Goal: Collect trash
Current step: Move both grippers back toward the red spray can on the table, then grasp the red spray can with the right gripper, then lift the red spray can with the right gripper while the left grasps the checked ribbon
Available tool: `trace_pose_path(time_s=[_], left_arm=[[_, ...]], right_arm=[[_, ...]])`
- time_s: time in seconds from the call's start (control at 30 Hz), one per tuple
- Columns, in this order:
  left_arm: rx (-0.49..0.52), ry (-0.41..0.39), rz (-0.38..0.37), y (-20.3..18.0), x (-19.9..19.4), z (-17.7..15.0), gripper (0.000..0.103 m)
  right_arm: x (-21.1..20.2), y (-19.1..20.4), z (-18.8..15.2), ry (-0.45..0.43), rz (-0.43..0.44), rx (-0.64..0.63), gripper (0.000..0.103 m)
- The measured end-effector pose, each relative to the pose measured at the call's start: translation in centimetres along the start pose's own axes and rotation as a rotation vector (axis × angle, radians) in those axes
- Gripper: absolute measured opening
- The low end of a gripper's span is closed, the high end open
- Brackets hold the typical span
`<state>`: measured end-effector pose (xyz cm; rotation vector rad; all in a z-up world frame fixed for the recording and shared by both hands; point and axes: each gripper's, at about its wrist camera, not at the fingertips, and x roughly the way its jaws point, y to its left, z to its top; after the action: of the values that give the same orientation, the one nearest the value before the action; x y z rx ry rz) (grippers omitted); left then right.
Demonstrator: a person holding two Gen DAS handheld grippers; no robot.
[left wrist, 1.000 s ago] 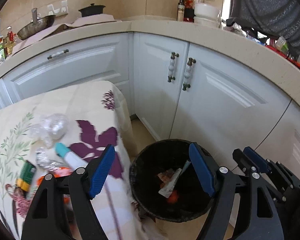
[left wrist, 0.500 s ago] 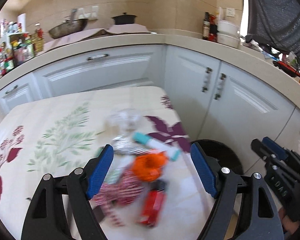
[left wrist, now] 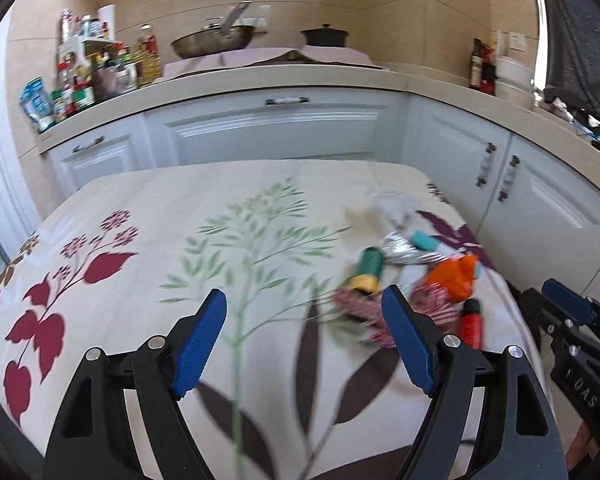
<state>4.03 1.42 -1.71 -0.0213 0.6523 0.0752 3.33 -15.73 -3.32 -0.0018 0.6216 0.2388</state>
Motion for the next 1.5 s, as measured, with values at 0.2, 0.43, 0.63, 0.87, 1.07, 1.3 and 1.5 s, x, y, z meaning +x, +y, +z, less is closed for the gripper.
trace_pose_path(time_s=[0.2,0.43,0.63,0.87,1.07,1.3,1.5], left_arm=[[-0.035,0.011,0.029,2.6,-0.1,-1.1,0.077],[-0.071,0.029,0.037,4.8,0.4,-1.7,0.077],[-0.079,0.041,0.019,5.1,0.9,-1.9,0.077],[-0.067,0.052,-0.008,4.1,1.2,-1.9,0.077],[-0.044,0.059,-0.035,2.8,1.3,-2.0,0.077],[-0.020,0.065,-0.067,1.1,1.3,-2.0,0.077],[0.013,0.070,-0.094,-1.0,1.4,-2.0,0.077]], right_arm=[[1.1,2.9,-0.9,0.056,0.020,-0.048,0.035],[2.5,3.4,-1.3,0.114,-0.005,-0.043,0.045],[3.3,2.8,-1.4,0.153,-0.043,-0.036,0.045],[3.0,1.3,-1.4,0.144,-0.064,-0.007,0.045],[3.6,1.2,-1.3,0.163,-0.028,-0.010,0.028],[3.2,0.6,-1.5,0.159,-0.006,-0.002,0.024],[2.5,-0.3,-1.7,0.137,0.008,0.009,0.023]])
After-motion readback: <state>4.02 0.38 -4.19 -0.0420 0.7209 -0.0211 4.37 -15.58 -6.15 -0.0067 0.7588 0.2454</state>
